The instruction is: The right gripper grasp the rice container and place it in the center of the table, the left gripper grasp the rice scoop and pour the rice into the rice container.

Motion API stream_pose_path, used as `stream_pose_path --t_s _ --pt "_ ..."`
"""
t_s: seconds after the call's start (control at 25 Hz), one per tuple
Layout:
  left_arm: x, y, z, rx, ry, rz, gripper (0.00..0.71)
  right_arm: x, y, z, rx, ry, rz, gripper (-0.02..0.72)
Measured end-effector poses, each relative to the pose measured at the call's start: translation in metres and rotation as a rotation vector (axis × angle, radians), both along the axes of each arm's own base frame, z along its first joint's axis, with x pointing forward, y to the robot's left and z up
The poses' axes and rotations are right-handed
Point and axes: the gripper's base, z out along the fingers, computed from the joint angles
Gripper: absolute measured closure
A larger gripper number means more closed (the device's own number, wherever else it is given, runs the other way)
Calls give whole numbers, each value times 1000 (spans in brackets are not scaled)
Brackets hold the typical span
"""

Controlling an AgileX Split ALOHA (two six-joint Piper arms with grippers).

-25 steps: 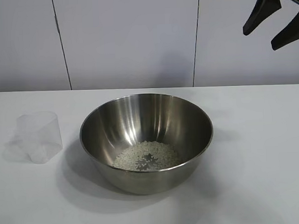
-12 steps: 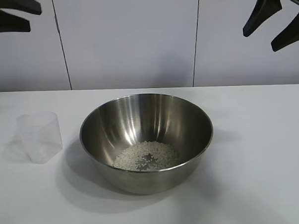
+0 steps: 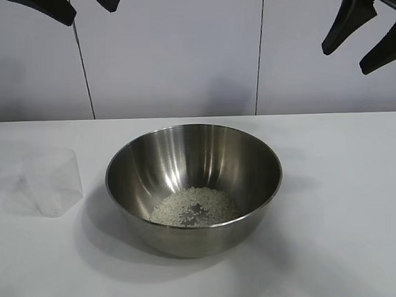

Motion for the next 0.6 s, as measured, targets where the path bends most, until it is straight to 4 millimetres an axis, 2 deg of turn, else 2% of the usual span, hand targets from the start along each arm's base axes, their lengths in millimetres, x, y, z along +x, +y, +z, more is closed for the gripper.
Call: stream_pose_path --t_s 0.2,0.44,0.6 --pt "8 -4 -17 -38 101 89 177 -4 2 -1 9 45 25 291" --pt "6 -5 -26 -54 138 104 177 -5 2 -2 12 55 31 291" --pt "2 -3 -40 -31 184 103 177 -5 2 -2 12 53 30 291"
